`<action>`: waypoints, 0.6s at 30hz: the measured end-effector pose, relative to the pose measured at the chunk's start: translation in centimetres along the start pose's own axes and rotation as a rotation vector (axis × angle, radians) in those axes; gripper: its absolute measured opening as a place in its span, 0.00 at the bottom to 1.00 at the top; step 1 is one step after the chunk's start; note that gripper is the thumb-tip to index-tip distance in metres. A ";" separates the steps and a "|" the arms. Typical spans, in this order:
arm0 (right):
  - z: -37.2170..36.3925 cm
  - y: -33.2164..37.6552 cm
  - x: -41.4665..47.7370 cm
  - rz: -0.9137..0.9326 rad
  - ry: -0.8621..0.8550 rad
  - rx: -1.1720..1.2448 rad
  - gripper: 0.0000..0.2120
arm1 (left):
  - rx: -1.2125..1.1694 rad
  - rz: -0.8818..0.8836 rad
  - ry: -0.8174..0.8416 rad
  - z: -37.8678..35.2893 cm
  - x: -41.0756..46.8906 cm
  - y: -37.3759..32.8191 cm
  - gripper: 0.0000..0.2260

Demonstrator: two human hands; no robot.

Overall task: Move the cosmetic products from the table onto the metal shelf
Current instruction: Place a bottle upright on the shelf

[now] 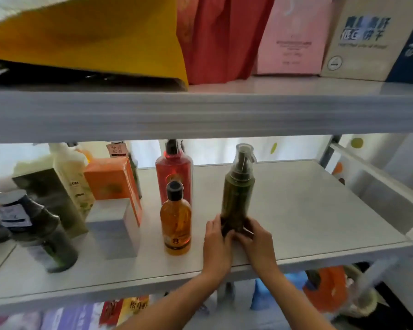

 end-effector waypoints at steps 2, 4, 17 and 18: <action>-0.3 -0.2 1.5 0.033 0.032 -0.010 0.16 | -0.015 0.022 -0.037 -0.4 1.3 -0.2 0.17; -0.6 -0.4 3.1 0.070 0.046 -0.022 0.16 | -0.042 0.063 -0.071 -1.0 2.8 -0.5 0.17; -4.0 -3.6 12.2 0.090 0.058 -0.101 0.17 | 0.079 0.170 -0.002 -2.1 11.6 -2.8 0.22; -4.0 -3.7 12.3 0.090 0.062 -0.103 0.17 | 0.097 0.168 0.024 -1.9 11.8 -2.8 0.23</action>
Point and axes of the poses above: each hand's wrist, its own x-axis towards the middle knuckle, its own z-axis out of the back of the hand, y = z × x, the point moved 3 cm from there along x, towards the middle knuckle, and after that the axes turned 12 degrees about z, right-handed, at the moved point
